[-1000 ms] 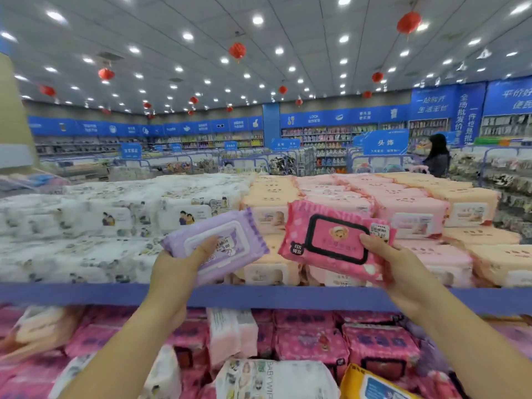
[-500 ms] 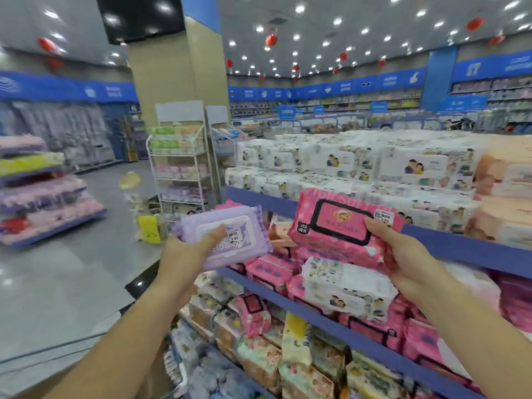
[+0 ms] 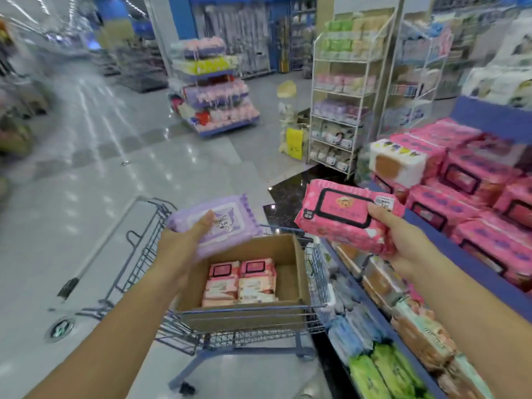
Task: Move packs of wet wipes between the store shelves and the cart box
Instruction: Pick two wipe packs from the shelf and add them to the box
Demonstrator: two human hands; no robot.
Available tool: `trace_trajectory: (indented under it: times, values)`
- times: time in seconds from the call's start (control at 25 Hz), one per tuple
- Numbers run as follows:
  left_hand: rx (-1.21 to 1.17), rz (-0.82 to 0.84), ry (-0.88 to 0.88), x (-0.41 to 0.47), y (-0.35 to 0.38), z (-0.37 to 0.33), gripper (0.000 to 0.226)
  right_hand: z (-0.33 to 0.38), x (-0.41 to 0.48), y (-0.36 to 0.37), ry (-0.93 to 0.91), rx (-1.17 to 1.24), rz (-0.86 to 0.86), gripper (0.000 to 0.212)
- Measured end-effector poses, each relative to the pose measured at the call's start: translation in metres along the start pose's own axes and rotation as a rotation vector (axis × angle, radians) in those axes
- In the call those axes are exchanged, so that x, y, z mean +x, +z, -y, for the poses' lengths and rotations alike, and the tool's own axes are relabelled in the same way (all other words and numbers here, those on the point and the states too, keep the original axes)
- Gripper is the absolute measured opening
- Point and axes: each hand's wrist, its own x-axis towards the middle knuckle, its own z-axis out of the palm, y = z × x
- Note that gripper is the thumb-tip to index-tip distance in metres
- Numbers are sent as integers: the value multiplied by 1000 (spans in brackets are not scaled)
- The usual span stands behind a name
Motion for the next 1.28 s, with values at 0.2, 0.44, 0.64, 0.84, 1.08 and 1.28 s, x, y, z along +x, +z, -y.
trace_trajectory:
  times: [0.2, 0.44, 0.64, 0.84, 1.08, 1.28]
  values:
    - [54, -179, -199, 79, -44, 59, 39, -89, 93, 68, 164, -56, 60, 48]
    - [125, -243, -431, 164, -67, 149, 38, -187, 179, 111, 377, -118, 13, 49]
    - [130, -258, -632, 235, -81, 248, 28, -288, 227, 122, 448, -112, -167, 38]
    - [273, -264, -658, 310, -84, 329, 40, -384, 283, 126, 469, -207, -312, 48]
    - [166, -160, -778, 395, -106, 422, 42, -441, 355, 141, 473, -261, -261, 43]
    - [-75, -258, -894, 420, -112, 468, 49, -476, 394, 153, 571, -267, -161, 56]
